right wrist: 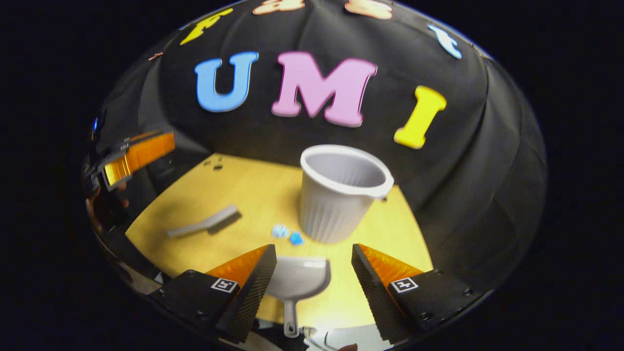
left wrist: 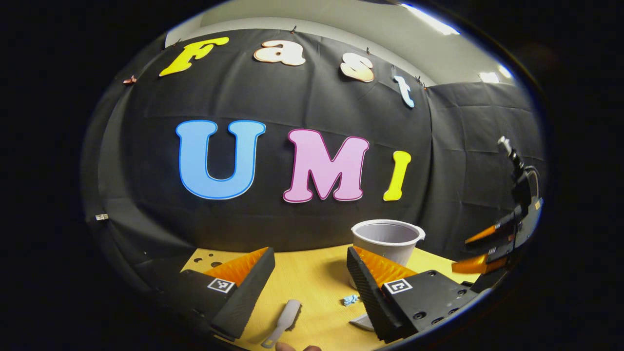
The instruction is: Pick up the small broom and dustpan from the desktop, sweep the trash into the dustpan with the broom, and then empty the trash into the garbage bin.
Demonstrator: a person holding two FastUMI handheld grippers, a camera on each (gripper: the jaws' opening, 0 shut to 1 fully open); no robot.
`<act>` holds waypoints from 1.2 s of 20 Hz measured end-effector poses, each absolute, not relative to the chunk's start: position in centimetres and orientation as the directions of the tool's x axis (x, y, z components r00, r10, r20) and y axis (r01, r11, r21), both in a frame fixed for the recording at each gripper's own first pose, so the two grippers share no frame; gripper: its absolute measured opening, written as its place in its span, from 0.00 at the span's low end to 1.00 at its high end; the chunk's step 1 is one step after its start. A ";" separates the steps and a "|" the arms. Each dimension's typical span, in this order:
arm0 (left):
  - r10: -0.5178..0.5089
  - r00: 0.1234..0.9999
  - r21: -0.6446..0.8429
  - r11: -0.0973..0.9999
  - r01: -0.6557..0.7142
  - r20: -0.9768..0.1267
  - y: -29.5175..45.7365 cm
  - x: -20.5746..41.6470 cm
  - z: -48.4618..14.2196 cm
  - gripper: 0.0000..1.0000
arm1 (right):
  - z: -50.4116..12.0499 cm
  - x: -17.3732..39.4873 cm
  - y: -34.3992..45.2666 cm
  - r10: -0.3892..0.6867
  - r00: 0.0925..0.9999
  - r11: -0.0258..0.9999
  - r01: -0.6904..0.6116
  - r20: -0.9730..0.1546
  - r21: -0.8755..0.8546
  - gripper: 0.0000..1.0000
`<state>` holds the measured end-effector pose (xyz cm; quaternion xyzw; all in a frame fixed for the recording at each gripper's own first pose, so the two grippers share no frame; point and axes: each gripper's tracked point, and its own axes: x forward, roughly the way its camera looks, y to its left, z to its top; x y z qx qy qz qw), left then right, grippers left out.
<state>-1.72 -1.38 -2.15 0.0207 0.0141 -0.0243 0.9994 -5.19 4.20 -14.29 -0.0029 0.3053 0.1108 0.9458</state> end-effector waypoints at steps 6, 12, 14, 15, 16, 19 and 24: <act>-0.050 0.998 0.058 0.997 0.052 -0.040 -0.9 -2.1 -3.0 0.95 | -28.0 -11.8 5.7 0.265 0.371 0.954 -0.234 -0.890 0.187 0.98; -0.037 0.997 0.078 0.996 0.042 -0.061 0.0 -2.5 -3.9 0.95 | -36.5 -9.4 8.6 0.249 0.238 0.966 -0.133 -0.939 0.223 0.98; -0.031 0.997 0.088 0.995 0.036 -0.065 0.3 -2.6 -4.0 0.95 | -38.4 -8.9 8.6 0.216 0.209 0.972 -0.135 -0.954 0.190 0.96; -0.026 0.997 0.090 0.995 0.032 -0.066 0.4 -2.6 -4.0 0.95 | -39.0 -8.6 8.4 0.195 0.202 0.975 -0.150 -0.960 0.166 0.95; -0.023 0.997 0.089 0.996 0.029 -0.068 0.7 -2.6 -4.2 0.95 | -39.6 -8.5 8.4 0.174 0.187 0.976 -0.165 -0.967 0.143 0.95; -0.013 0.996 0.076 0.997 0.019 -0.083 1.2 -2.3 -4.9 0.95 | -39.5 -7.8 9.3 0.189 0.165 0.974 -0.158 -0.968 0.164 0.92; 0.002 0.989 0.031 1.000 0.003 -0.150 2.3 -1.2 -7.1 0.95 | -39.7 -7.6 9.3 0.187 0.165 0.974 -0.160 -0.968 0.161 0.93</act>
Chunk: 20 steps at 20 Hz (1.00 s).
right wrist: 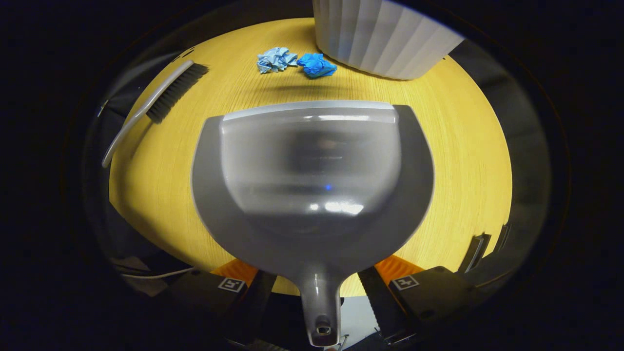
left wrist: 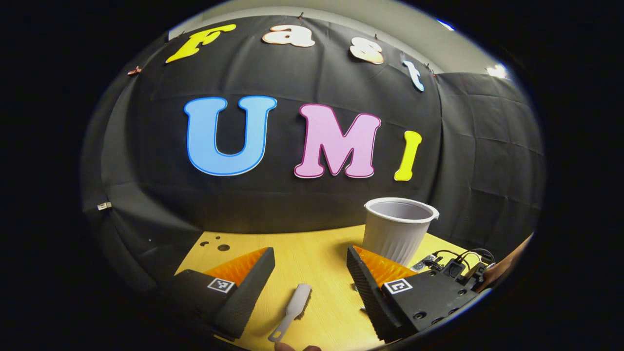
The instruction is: Pick up the small broom and dustpan from the desktop, sweep the trash into the dustpan with the broom, and then empty the trash into the garbage bin.
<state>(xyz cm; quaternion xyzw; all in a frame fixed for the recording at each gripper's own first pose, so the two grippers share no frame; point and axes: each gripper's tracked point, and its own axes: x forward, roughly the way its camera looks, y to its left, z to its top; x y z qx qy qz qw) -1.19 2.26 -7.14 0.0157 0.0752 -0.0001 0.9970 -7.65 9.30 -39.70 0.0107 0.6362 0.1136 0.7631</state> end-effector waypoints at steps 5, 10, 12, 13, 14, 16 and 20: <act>0.008 0.982 0.070 0.998 0.005 -0.188 3.6 -0.2 -9.0 0.95 | -39.3 -6.9 9.3 0.181 0.186 0.980 -0.118 -0.966 0.161 0.67; -0.049 0.911 0.078 0.993 0.088 -0.411 4.5 0.3 -14.5 0.95 | -39.5 -6.9 9.4 0.194 0.163 0.970 -0.178 -0.967 0.165 0.37; -0.058 0.801 0.068 0.990 0.123 -0.595 5.2 -0.5 -19.4 0.95 | -39.6 -6.9 9.4 0.194 0.154 0.970 -0.180 -0.969 0.165 0.37; -0.047 0.733 0.073 0.989 0.130 -0.678 6.0 -1.1 -22.1 0.96 | -39.6 -6.8 9.4 0.196 0.161 0.969 -0.186 -0.967 0.166 0.37; -0.031 0.663 0.076 0.988 0.132 -0.748 6.6 -1.7 -24.4 0.96 | -39.6 -6.8 9.4 0.200 0.168 0.967 -0.195 -0.965 0.167 0.37; -0.025 0.545 0.062 0.988 0.141 -0.838 7.0 -2.0 -28.3 0.96 | -39.5 -6.9 9.4 0.204 0.174 0.965 -0.202 -0.963 0.167 0.37; -0.019 0.418 0.062 0.982 0.178 -0.908 7.5 -2.5 -31.8 0.95 | -39.7 -7.1 9.4 0.209 0.157 0.961 -0.216 -0.965 0.173 0.37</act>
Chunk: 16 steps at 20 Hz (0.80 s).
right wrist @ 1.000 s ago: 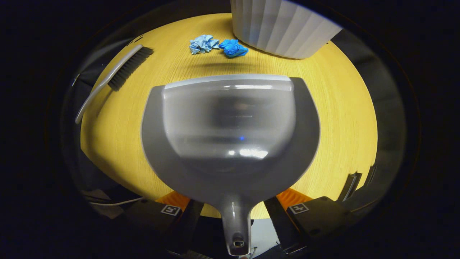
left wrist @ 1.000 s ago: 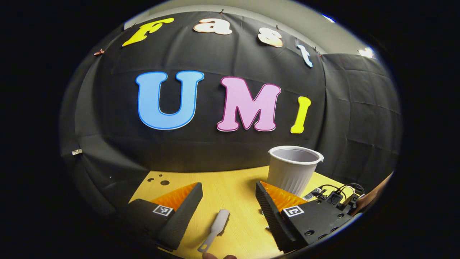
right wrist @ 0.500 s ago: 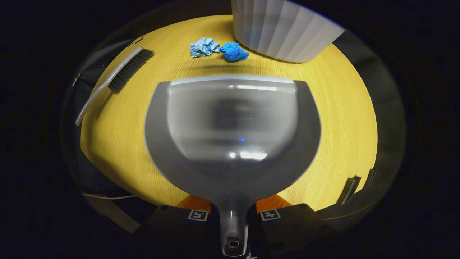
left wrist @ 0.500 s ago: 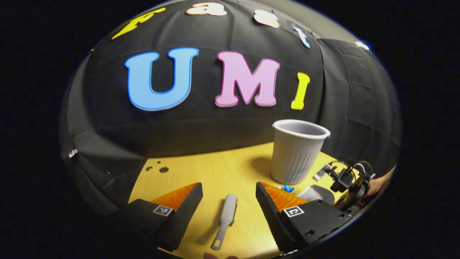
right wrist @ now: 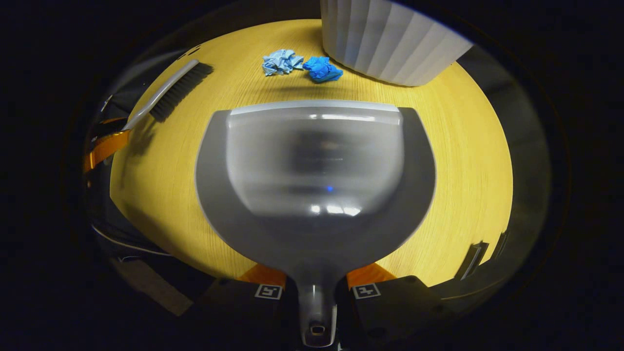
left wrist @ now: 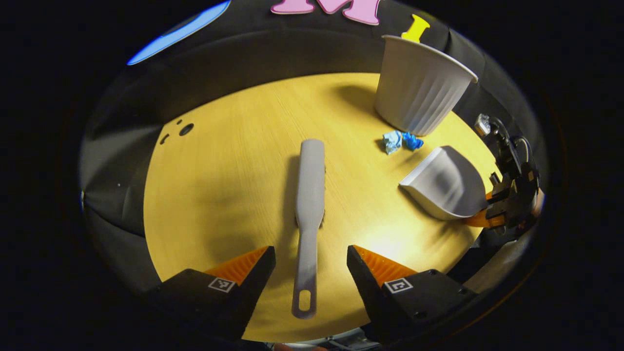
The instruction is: Pick up the small broom and dustpan from the desktop, sweep the trash into the dustpan with the broom, and then empty the trash into the garbage bin.
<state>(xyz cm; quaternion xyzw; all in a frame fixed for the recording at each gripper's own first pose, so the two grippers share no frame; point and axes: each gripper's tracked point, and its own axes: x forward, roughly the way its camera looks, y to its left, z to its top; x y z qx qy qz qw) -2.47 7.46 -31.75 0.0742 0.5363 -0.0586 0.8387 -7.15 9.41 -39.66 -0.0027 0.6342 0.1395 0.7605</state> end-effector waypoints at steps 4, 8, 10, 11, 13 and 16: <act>-0.006 0.304 0.062 0.975 0.212 -0.953 7.9 -2.5 -34.5 0.94 | -39.7 -7.2 9.4 0.222 0.140 0.954 -0.234 -0.965 0.186 0.37; 0.022 0.260 0.088 0.965 0.245 -0.965 8.5 -2.0 -35.9 0.91 | -39.7 -7.1 9.4 0.227 0.147 0.951 -0.248 -0.963 0.186 0.37; 0.062 0.249 0.127 0.958 0.255 -0.967 9.2 -1.7 -36.6 0.66 | -39.8 -7.1 9.4 0.228 0.149 0.950 -0.249 -0.962 0.187 0.37; 0.080 0.243 0.145 0.954 0.262 -0.967 9.5 -1.5 -37.1 0.58 | -39.7 -7.1 9.4 0.229 0.148 0.950 -0.250 -0.962 0.188 0.37; 0.083 0.226 0.151 0.942 0.300 -0.970 9.3 -1.4 -37.1 0.38 | -39.7 -7.1 9.4 0.231 0.147 0.949 -0.251 -0.962 0.190 0.36; 0.079 0.205 0.147 0.928 0.341 -0.976 9.4 -1.2 -37.0 0.30 | -39.8 -7.0 9.5 0.235 0.146 0.948 -0.253 -0.961 0.193 0.37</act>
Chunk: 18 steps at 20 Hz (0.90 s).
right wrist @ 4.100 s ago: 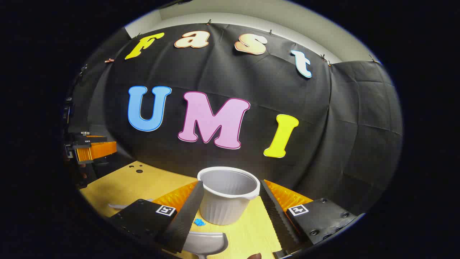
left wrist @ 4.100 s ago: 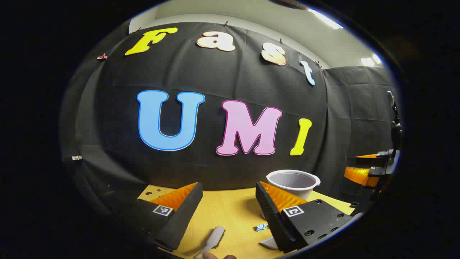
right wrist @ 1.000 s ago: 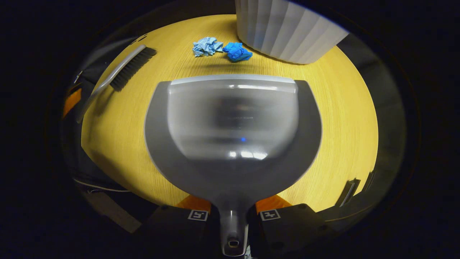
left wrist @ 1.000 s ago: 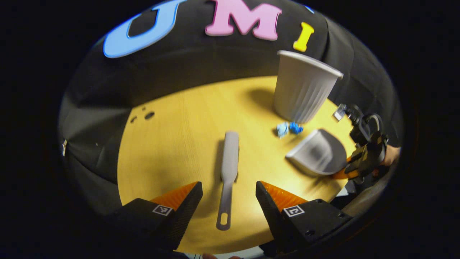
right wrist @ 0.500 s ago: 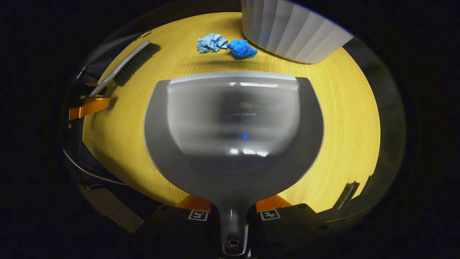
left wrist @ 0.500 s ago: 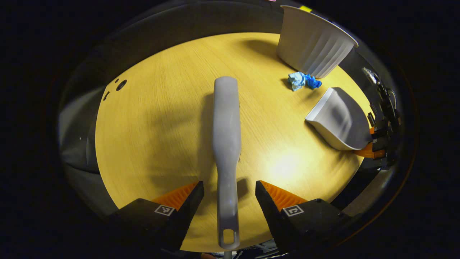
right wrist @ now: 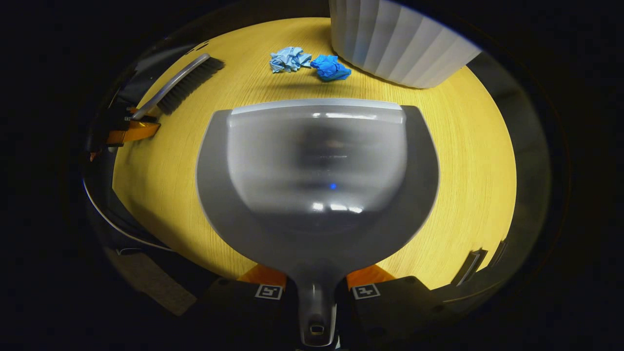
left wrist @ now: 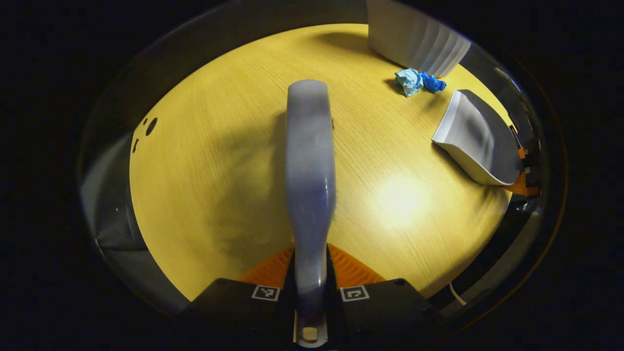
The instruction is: Pick up the small broom and dustpan from the desktop, sweep the trash into the dustpan with the broom, and then empty the trash into the garbage bin.
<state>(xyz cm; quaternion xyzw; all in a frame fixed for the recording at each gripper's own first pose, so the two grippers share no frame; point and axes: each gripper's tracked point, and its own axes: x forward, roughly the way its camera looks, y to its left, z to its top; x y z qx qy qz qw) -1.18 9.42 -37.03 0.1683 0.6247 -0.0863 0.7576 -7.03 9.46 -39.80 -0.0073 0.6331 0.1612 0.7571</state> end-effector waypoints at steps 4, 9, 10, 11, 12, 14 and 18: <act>-0.013 0.203 0.074 0.908 0.412 -0.979 7.8 0.1 -36.7 0.29 | -39.8 -7.0 9.5 0.238 0.147 0.946 -0.257 -0.960 0.196 0.40; -0.055 0.256 0.094 0.839 0.537 -0.965 5.3 5.6 -35.7 0.27 | -39.7 -7.1 9.4 0.242 0.135 0.942 -0.269 -0.961 0.199 0.37; -0.059 0.265 0.105 0.821 0.562 -0.963 4.7 6.8 -35.7 0.30 | -39.7 -7.1 9.4 0.243 0.130 0.941 -0.273 -0.961 0.201 0.36; -0.069 0.272 0.111 0.797 0.594 -0.960 3.9 7.9 -35.7 0.27 | -39.7 -7.2 9.4 0.243 0.124 0.940 -0.275 -0.962 0.202 0.37; -0.084 0.280 0.117 0.766 0.632 -0.956 2.8 8.8 -35.8 0.27 | -39.7 -7.3 9.4 0.244 0.121 0.939 -0.276 -0.962 0.204 0.37; -0.108 0.279 0.127 0.699 0.704 -0.954 1.1 10.1 -35.7 0.27 | -39.7 -7.2 9.4 0.245 0.122 0.939 -0.278 -0.962 0.204 0.37; -0.087 0.278 0.173 0.599 0.782 -0.957 -0.8 12.1 -36.2 0.27 | -39.7 -7.1 9.4 0.244 0.125 0.939 -0.277 -0.962 0.202 0.37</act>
